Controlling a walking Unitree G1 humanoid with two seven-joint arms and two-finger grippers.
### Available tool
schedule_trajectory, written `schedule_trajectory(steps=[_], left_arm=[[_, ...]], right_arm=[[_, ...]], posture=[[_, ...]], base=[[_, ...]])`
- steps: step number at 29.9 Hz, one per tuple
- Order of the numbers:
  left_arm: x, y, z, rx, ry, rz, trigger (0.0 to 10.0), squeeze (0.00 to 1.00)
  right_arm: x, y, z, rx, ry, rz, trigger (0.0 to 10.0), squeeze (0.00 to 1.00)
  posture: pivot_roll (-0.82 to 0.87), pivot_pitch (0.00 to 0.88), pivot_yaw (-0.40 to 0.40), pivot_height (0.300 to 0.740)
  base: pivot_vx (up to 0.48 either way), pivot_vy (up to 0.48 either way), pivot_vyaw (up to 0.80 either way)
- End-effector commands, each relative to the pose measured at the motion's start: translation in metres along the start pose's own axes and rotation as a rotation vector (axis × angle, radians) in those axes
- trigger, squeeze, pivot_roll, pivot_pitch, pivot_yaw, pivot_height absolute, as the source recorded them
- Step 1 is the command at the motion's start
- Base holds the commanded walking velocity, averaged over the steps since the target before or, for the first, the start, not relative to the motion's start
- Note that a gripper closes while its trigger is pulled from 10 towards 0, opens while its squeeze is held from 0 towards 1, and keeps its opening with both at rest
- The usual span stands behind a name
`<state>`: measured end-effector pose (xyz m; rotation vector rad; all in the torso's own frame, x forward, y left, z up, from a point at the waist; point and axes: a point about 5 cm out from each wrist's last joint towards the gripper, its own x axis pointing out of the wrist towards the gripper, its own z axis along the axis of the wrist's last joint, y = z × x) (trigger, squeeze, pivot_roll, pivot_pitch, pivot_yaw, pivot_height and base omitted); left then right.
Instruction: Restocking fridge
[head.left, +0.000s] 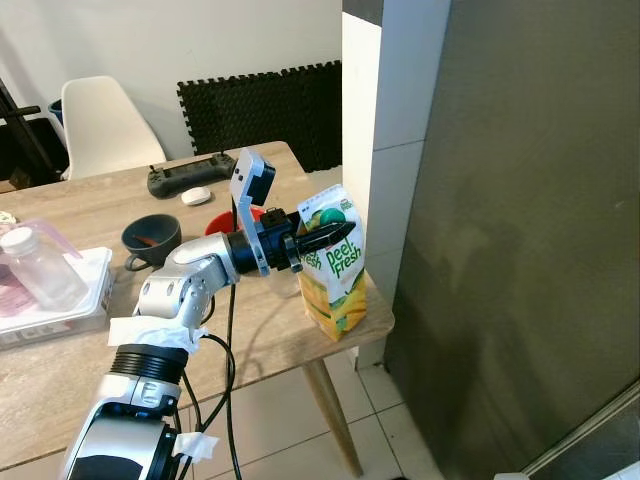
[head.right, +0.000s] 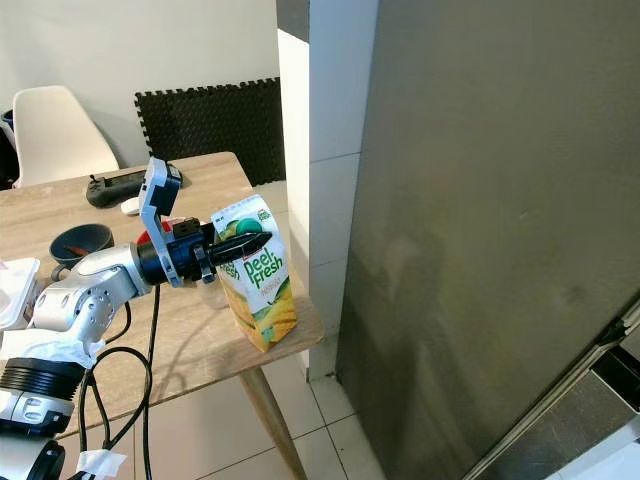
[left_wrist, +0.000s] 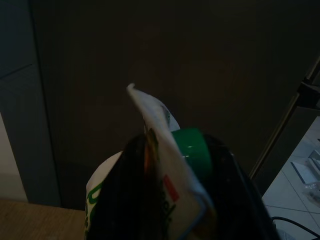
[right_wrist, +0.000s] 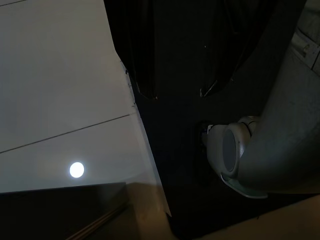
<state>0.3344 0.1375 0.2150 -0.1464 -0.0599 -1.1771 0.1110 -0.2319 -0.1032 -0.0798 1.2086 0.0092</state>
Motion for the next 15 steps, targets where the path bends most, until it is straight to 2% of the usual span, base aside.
schedule_trajectory(steps=[1,15], left_arm=[[0.0007,0.0007,0.0030,0.005,-0.026,0.000,0.0,0.00],[-0.0049,-0.0004,0.0085,0.008,-0.060,0.009,0.0,0.00]], right_arm=[[0.0001,0.0012,-0.0008,0.007,-0.001,0.000,10.0,0.00],[0.0004,0.0024,-0.0006,0.001,0.000,0.001,10.0,0.00]], posture=[[-0.07,0.000,0.034,0.740],[-0.07,0.000,0.031,0.740]], base=[[0.000,0.000,0.00],[0.000,0.000,0.00]])
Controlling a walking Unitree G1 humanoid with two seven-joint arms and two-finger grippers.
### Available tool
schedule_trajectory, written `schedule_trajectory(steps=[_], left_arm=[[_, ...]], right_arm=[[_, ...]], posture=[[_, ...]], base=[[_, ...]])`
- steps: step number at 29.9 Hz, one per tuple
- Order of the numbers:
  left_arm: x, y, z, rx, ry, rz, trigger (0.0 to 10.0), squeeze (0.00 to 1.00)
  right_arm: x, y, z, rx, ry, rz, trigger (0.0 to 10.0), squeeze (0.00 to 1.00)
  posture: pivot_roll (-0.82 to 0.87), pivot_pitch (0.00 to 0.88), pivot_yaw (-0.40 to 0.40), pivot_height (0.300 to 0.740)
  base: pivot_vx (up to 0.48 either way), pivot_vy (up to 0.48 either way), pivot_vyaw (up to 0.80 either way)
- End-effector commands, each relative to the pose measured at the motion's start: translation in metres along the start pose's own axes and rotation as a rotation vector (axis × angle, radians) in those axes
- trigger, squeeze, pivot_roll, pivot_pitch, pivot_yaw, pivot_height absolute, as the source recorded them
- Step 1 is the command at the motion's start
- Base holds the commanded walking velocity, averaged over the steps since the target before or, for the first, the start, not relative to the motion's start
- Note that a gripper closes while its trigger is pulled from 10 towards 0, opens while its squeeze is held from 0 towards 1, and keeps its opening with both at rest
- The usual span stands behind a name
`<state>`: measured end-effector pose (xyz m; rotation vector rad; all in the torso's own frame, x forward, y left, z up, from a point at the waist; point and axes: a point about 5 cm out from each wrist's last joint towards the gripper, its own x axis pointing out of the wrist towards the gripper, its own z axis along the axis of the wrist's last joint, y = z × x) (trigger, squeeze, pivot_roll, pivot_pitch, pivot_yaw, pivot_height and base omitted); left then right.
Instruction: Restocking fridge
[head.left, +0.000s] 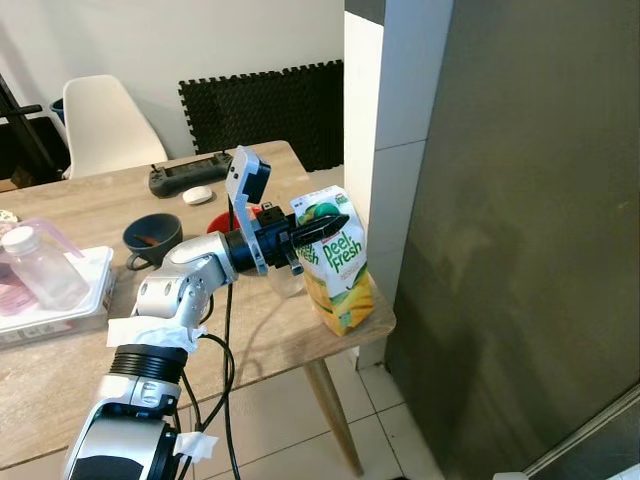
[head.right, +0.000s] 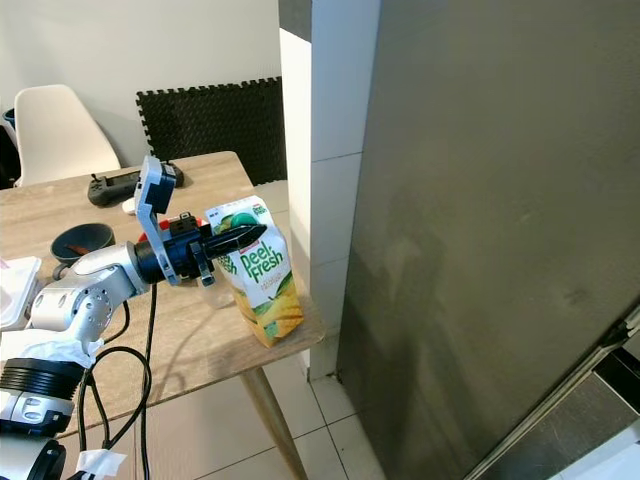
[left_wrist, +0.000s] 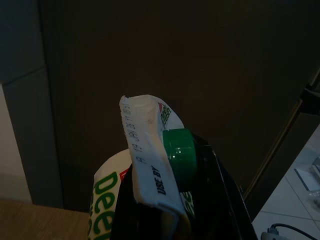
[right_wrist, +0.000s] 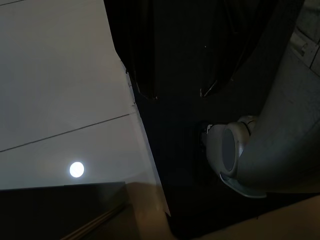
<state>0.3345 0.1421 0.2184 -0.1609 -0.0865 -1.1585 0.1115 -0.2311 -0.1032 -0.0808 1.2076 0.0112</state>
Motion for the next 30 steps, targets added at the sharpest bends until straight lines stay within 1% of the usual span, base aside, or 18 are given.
schedule_trajectory(steps=[1,2,3,4,5,7,9,10,13,14,16,18,19,23,26,27,28,30], left_arm=[[-0.002,-0.002,0.006,0.008,-0.036,-0.007,0.0,0.00],[-0.004,-0.003,0.008,0.012,-0.040,-0.009,0.0,0.00],[-0.007,-0.006,0.010,0.041,-0.040,-0.026,0.0,0.00],[-0.007,-0.006,0.010,0.041,-0.040,-0.026,0.0,0.00],[-0.010,-0.008,0.012,0.061,-0.038,-0.038,0.0,0.00],[-0.015,-0.011,0.020,0.086,-0.053,-0.036,0.0,0.00],[-0.021,-0.013,0.028,0.101,-0.070,-0.036,0.0,0.00],[-0.021,-0.013,0.028,0.101,-0.070,-0.036,0.0,0.00],[-0.031,-0.021,0.034,0.123,-0.078,-0.066,0.0,0.00],[-0.031,-0.021,0.034,0.123,-0.078,-0.066,0.0,0.00],[-0.040,-0.025,0.032,0.142,-0.034,-0.071,0.1,0.00],[-0.042,-0.026,0.030,0.143,-0.018,-0.071,0.1,0.00],[-0.047,-0.028,0.028,0.147,0.007,-0.082,10.0,0.00],[-0.065,-0.031,0.023,0.137,0.078,-0.062,10.0,0.00],[-0.068,-0.033,0.022,0.135,0.093,-0.065,10.0,0.00],[-0.074,-0.035,0.019,0.129,0.121,-0.072,10.0,0.00],[-0.084,-0.041,0.019,0.111,0.140,-0.087,10.0,0.00],[-0.086,-0.043,0.019,0.104,0.142,-0.093,10.0,0.00]], right_arm=[[0.000,0.002,-0.001,0.002,0.002,0.000,10.0,0.00],[0.000,0.002,-0.002,0.002,0.003,0.000,10.0,0.00],[0.000,0.002,-0.002,0.001,0.004,0.001,10.0,0.00],[0.000,0.002,-0.002,0.001,0.004,0.001,10.0,0.00],[0.000,0.002,-0.002,0.001,0.004,0.001,10.0,0.00],[0.000,0.003,-0.003,-0.001,0.006,0.002,10.0,0.00],[0.000,0.003,-0.003,-0.003,0.008,0.003,10.0,0.00],[0.000,0.003,-0.003,-0.003,0.008,0.003,10.0,0.00],[0.000,0.003,-0.003,-0.004,0.009,0.004,10.0,0.00],[0.000,0.003,-0.003,-0.004,0.009,0.004,10.0,0.00],[0.000,0.003,-0.003,-0.004,0.009,0.004,10.0,0.00],[0.000,0.003,-0.003,-0.004,0.009,0.004,10.0,0.00],[0.000,0.003,-0.003,-0.005,0.010,0.005,10.0,0.00],[0.000,0.003,-0.003,-0.006,0.008,0.006,10.0,0.00],[0.000,0.003,-0.003,-0.007,0.008,0.006,10.0,0.00],[0.000,0.003,-0.002,-0.007,0.008,0.006,10.0,0.00],[0.000,0.002,-0.002,-0.008,0.007,0.006,10.0,0.00],[0.000,0.002,-0.001,-0.008,0.006,0.007,10.0,0.00]], posture=[[-0.07,0.000,0.031,0.740],[-0.07,0.000,0.031,0.740],[-0.07,0.000,0.031,0.740],[-0.07,0.000,0.031,0.740],[-0.07,0.000,0.031,0.740],[-0.07,0.000,0.031,0.740],[-0.07,0.000,0.031,0.740],[-0.07,0.000,0.031,0.740],[-0.05,0.000,0.033,0.740],[-0.05,0.000,0.033,0.740],[-0.05,0.000,0.034,0.740],[-0.05,0.000,0.034,0.740],[-0.05,0.000,0.034,0.740],[-0.05,0.000,0.034,0.740],[-0.05,0.000,0.034,0.740],[-0.04,0.000,0.032,0.740],[-0.04,0.000,0.031,0.740],[-0.04,0.000,0.031,0.740]], base=[[0.000,0.000,0.00],[0.000,0.000,0.00],[0.000,0.000,0.00],[0.000,0.000,0.00],[0.000,0.000,0.00],[0.000,0.000,0.00],[0.000,0.000,0.00],[0.000,0.000,0.00],[0.000,0.000,0.00],[0.000,0.000,0.00],[0.000,0.000,0.00],[0.000,0.000,0.00],[0.000,0.000,0.00],[0.000,0.000,0.00],[0.000,0.000,0.00],[0.000,0.000,0.00],[0.000,0.000,0.00],[0.000,0.000,0.00]])
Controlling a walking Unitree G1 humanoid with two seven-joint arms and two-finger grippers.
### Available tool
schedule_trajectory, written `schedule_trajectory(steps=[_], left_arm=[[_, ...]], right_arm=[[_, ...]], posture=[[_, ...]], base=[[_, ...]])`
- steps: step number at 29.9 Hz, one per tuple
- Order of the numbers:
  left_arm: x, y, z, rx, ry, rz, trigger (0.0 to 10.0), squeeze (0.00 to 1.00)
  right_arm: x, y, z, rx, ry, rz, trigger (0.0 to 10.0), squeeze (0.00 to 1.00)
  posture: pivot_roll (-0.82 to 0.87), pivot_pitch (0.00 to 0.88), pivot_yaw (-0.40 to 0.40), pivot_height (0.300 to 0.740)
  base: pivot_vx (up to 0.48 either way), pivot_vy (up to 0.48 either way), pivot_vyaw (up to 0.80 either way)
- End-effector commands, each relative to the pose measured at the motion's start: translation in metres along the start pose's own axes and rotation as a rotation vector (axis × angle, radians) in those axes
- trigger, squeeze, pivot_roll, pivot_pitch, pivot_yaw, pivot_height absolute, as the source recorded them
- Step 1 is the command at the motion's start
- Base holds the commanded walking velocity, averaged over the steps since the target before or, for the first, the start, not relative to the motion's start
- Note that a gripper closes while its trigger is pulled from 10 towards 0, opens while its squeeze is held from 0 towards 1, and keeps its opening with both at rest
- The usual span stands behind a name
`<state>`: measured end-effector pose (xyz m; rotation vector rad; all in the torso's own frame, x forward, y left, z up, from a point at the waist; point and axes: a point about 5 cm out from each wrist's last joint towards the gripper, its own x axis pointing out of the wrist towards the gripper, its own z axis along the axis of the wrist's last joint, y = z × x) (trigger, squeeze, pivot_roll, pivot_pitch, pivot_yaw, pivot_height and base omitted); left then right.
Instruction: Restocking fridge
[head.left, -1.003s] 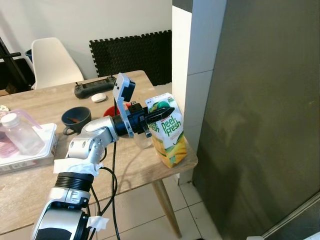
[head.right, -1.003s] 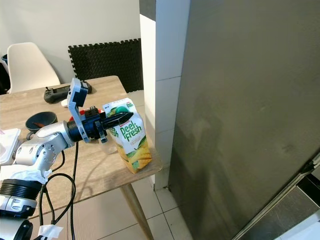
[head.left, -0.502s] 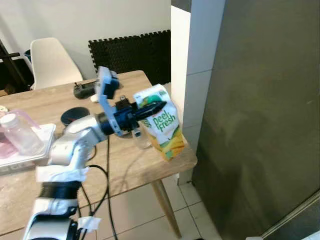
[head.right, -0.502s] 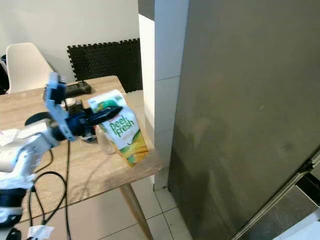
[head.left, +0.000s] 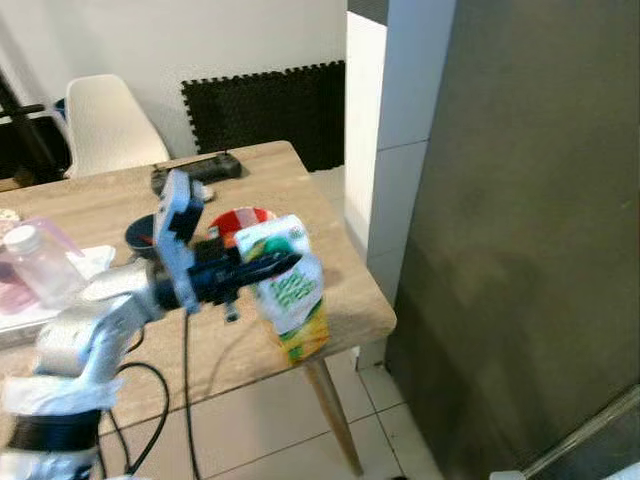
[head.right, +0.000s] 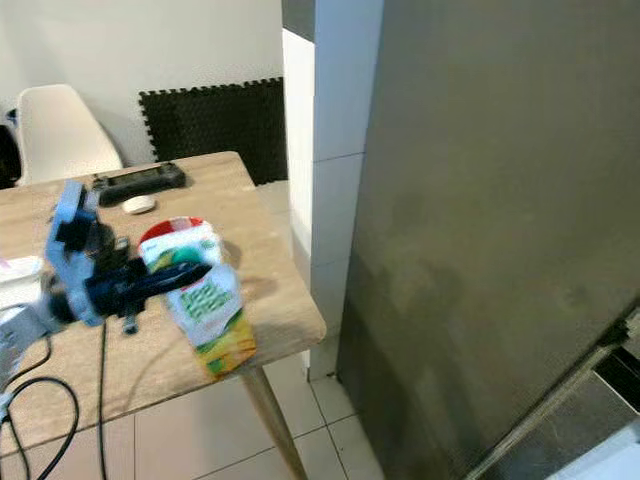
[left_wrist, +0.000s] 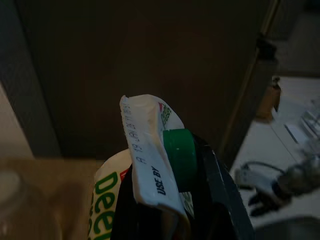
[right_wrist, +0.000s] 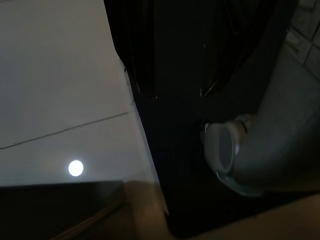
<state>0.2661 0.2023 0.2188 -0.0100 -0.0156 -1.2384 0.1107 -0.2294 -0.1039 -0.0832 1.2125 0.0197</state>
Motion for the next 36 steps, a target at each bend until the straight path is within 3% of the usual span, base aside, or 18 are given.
schedule_trajectory(steps=[1,8,17,36], left_arm=[[-0.007,-0.006,0.009,0.026,0.007,-0.025,10.0,0.00],[-0.006,-0.015,0.005,0.004,0.011,-0.059,10.0,0.00],[0.003,-0.019,-0.008,-0.053,-0.008,-0.082,10.0,0.00],[0.010,-0.022,-0.014,-0.082,-0.011,-0.103,10.0,0.00]], right_arm=[[0.000,0.000,0.000,-0.002,0.001,0.002,10.0,0.00],[0.000,0.001,0.001,-0.005,0.000,0.008,10.0,0.00],[0.000,0.000,0.002,-0.008,-0.002,0.004,10.0,0.00],[0.001,0.003,0.001,-0.007,0.002,0.014,10.0,0.00]], posture=[[-0.03,0.000,0.030,0.740],[-0.03,0.000,0.026,0.740],[-0.03,0.000,0.025,0.740],[-0.04,0.000,0.029,0.740]], base=[[-0.251,0.000,0.00],[-0.310,0.000,0.00],[-0.358,0.000,0.00],[-0.396,0.000,0.00]])
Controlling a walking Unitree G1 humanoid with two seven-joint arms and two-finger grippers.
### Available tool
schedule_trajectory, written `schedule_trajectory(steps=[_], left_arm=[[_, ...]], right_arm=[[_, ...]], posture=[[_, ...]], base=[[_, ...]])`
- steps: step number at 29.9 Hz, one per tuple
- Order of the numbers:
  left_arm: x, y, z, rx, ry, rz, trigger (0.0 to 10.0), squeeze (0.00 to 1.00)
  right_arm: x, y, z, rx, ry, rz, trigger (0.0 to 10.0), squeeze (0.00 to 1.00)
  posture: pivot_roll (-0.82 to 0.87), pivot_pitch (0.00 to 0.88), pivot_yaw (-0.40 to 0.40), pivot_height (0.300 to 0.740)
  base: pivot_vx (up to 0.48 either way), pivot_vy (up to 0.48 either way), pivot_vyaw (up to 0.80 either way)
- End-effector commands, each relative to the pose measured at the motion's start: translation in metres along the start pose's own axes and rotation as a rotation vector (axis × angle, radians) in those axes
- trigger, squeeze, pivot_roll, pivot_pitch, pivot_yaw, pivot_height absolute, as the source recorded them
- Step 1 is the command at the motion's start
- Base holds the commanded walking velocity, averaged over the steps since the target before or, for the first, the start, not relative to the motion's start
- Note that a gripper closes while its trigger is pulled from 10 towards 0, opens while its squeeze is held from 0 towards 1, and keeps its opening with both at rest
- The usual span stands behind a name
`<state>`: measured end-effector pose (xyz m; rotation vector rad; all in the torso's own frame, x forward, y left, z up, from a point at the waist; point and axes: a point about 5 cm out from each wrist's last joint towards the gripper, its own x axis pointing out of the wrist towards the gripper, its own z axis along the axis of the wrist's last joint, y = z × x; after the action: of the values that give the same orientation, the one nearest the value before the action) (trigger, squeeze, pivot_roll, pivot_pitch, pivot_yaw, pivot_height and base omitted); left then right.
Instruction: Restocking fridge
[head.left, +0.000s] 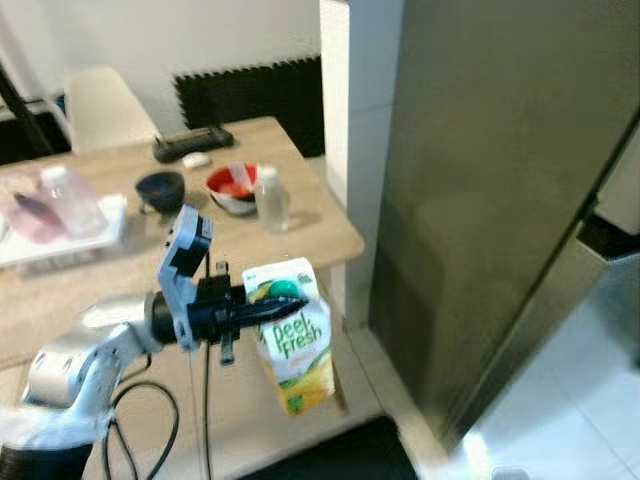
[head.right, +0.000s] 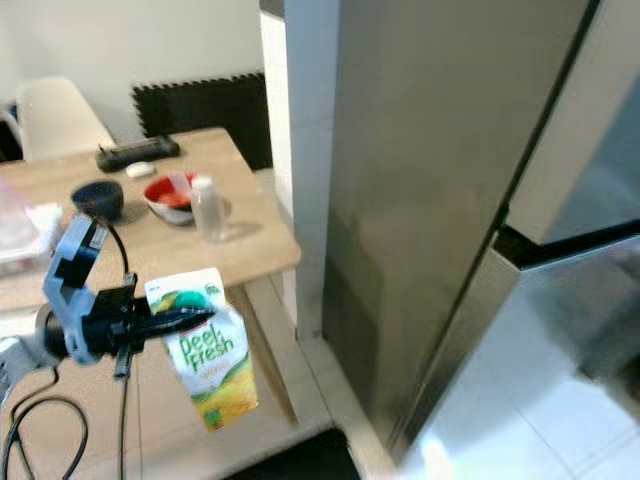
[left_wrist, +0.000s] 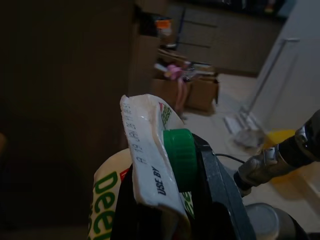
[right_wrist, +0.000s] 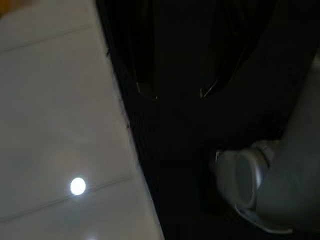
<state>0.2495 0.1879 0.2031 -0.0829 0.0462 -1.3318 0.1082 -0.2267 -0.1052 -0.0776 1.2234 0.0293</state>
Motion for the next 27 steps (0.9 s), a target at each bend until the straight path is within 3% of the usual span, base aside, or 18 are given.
schedule_trajectory(steps=[1,17,23,25,27], left_arm=[[0.003,-0.001,0.001,0.007,-0.018,-0.010,10.0,0.00],[0.001,0.006,-0.027,-0.084,0.014,0.052,10.0,0.00],[-0.008,0.025,-0.069,-0.205,0.023,0.241,10.0,0.00],[-0.015,0.032,-0.093,-0.260,0.047,0.341,10.0,0.00],[-0.015,0.033,-0.095,-0.264,0.050,0.349,10.0,0.00]], right_arm=[[0.000,0.000,0.004,-0.006,-0.009,0.004,10.0,0.00],[0.000,0.001,0.002,-0.010,-0.004,0.005,10.0,0.00],[0.000,0.003,0.001,-0.017,-0.001,0.012,10.0,0.00],[0.001,0.003,0.001,-0.019,0.000,0.013,10.0,0.00],[0.001,0.003,0.001,-0.019,0.000,0.013,10.0,0.00]], posture=[[-0.04,0.000,0.029,0.740],[-0.04,0.000,0.030,0.740],[-0.04,0.000,0.028,0.740],[-0.04,0.000,0.029,0.740],[-0.04,0.000,0.029,0.740]], base=[[-0.398,0.000,0.00],[-0.394,0.000,0.00],[-0.191,0.000,0.00],[0.000,0.000,0.00],[0.000,0.000,0.00]])
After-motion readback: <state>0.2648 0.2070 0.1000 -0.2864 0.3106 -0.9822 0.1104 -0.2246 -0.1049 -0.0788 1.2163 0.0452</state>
